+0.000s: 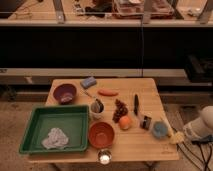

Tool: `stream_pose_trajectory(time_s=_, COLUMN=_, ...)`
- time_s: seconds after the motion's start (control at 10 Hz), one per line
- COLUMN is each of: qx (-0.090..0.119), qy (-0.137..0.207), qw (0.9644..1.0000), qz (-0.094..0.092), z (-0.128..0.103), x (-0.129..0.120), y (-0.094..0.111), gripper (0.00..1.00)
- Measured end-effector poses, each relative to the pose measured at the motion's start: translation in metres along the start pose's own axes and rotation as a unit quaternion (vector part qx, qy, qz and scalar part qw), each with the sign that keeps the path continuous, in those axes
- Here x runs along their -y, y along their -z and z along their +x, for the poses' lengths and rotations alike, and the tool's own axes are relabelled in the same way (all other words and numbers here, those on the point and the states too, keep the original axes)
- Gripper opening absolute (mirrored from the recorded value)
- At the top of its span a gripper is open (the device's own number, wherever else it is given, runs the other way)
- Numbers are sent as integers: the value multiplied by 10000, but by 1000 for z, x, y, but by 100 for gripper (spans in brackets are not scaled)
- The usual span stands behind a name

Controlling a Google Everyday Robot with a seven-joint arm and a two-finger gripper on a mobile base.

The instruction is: Place banana in tray

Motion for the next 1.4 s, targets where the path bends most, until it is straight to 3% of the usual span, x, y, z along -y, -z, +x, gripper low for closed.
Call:
stream_pose_trajectory(time_s=0.4, qx=69, qy=40, qw=10000, qz=-46, z=0, x=0, y=-6, gripper=48)
stream_pose_trajectory(time_s=0.8, qx=142, qy=53, qw=9999, qz=-53, z=0, x=0, y=-9, gripper=9)
stream_pose_trajectory(time_s=1.2, qx=147, qy=-188, qw=9997, qz=-8, z=2, x=-4, y=-1, gripper=6)
stream_pose_trajectory(time_s=1.4, qx=-20, qy=-523, qw=9985, qz=128, z=9, x=-7, y=24, gripper=6)
